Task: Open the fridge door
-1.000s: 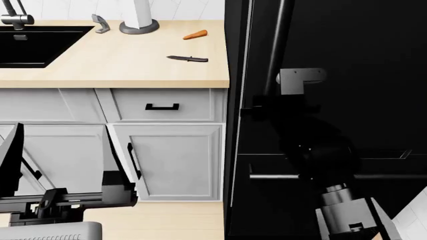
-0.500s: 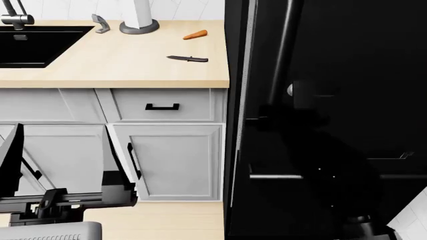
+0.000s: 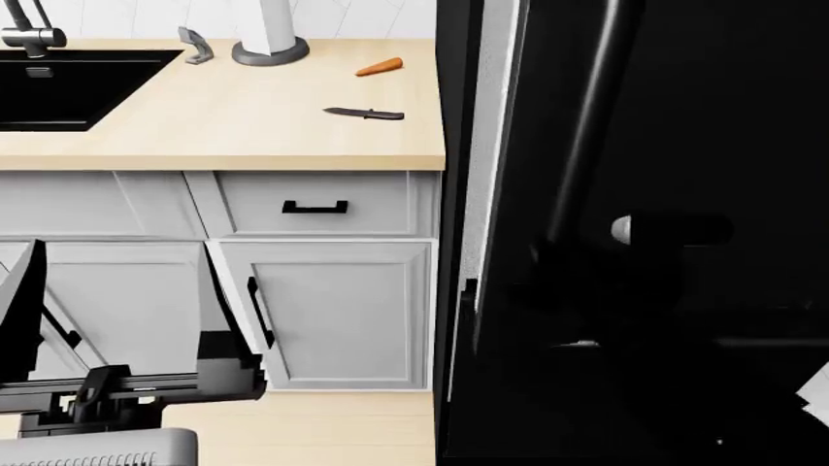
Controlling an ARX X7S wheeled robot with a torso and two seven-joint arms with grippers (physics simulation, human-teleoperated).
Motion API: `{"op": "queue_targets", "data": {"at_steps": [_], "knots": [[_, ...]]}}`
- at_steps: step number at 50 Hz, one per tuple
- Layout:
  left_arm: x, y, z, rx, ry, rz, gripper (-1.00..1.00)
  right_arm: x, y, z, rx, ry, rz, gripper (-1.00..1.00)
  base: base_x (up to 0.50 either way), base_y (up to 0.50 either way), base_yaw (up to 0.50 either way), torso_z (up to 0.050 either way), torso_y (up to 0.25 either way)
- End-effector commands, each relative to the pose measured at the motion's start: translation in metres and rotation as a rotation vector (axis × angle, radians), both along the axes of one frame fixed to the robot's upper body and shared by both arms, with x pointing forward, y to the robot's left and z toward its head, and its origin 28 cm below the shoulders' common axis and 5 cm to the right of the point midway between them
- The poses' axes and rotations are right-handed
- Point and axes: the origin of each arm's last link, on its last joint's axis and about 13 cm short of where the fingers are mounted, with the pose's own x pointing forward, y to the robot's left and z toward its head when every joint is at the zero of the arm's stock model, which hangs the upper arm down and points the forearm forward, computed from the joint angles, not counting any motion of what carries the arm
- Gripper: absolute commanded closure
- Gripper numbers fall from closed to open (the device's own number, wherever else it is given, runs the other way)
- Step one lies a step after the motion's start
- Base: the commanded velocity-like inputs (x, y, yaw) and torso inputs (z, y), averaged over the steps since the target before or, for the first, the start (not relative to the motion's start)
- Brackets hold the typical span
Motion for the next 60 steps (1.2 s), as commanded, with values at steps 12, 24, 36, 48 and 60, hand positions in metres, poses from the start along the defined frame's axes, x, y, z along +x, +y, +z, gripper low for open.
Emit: {"op": "queue_targets", "data": {"at_steps": [12, 24, 36, 48, 60], "knots": [[0.0, 0.001, -0.001, -0.002, 0.002, -0.002, -1.0, -0.083, -0.029, 0.018, 0.161, -0.372, 0.055, 1.0, 0.0, 0.0, 0.0, 0.001, 0.004], [0.002, 0.0, -0.001, -0.004, 0.004, -0.002, -1.0, -0.11, -0.05, 0.023, 0.221, -0.651, 0.024, 1.0, 0.0, 0.0, 0.0, 0.002, 0.005], [-0.001, 0.001, -0.002, -0.002, 0.004, -0.001, -1.0, -0.123, -0.063, 0.021, 0.307, -0.854, 0.054, 1.0, 0.0, 0.0, 0.0, 0.002, 0.004], [-0.001, 0.001, -0.002, -0.002, 0.003, 0.0, -1.0, -0.128, -0.064, 0.018, 0.327, -0.905, 0.087, -1.0, 0.0, 0.0, 0.0, 0.001, 0.003], [0.001, 0.001, -0.003, -0.001, 0.004, 0.0, -1.0, -0.131, -0.063, 0.018, 0.321, -0.916, 0.102, -1.0, 0.0, 0.0, 0.0, 0.0, 0.0]]}}
